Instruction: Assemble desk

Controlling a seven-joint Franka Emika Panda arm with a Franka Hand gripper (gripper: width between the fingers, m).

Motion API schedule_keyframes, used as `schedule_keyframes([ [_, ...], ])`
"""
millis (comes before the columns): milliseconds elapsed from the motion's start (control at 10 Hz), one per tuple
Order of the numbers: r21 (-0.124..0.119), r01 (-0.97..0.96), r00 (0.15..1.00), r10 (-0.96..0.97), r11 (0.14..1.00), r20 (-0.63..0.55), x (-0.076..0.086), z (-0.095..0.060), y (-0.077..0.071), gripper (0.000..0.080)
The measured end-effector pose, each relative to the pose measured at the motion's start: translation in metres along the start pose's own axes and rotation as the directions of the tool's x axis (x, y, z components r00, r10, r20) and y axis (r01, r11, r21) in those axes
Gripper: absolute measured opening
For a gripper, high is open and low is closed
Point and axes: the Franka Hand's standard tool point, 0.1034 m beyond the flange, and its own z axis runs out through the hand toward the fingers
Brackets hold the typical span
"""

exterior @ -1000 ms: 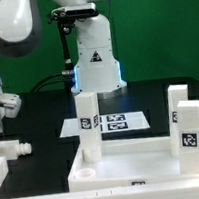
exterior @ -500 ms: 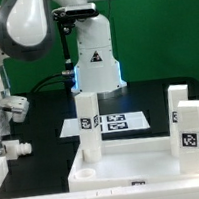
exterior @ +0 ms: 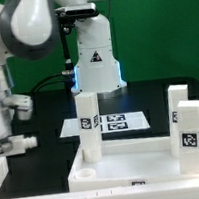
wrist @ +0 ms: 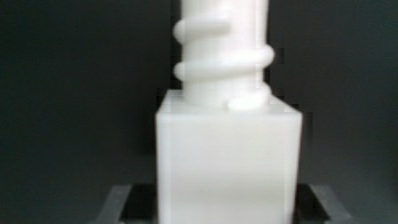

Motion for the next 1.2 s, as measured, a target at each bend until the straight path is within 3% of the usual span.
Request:
schedule_keyframes([
  [100,-0.026,0.153,0.988,-0.154,0.988,-0.031,-0.017,-0.004,-0.003,0.0284],
  [200,-0.045,0.244,0.968,-0.246,0.969,-0.042,-0.021,-0.002,-0.003,0.0284],
  [600,-0.058,0.480,0.876,-0.482,0.875,-0.030,-0.019,0.000,0.000,0.0284],
  [700,-0.088,0.561,0.819,-0.568,0.823,-0.080,-0.025,-0.003,-0.001,0.0284],
  [800,-0.133,0.687,0.706,-0.699,0.715,-0.113,-0.036,-0.004,-0.001,0.0285],
  [900,-0.152,0.740,0.646,-0.755,0.656,-0.114,-0.037,-0.004,0.003,0.0285],
  [1000,-0.139,0.742,0.645,-0.755,0.656,-0.120,-0.035,-0.011,0.000,0.0285],
  [1100,-0.144,0.758,0.624,-0.772,0.636,-0.121,-0.035,-0.012,-0.003,0.0337],
  [1200,-0.147,0.754,0.629,-0.768,0.640,-0.118,-0.035,-0.010,-0.001,0.0337],
])
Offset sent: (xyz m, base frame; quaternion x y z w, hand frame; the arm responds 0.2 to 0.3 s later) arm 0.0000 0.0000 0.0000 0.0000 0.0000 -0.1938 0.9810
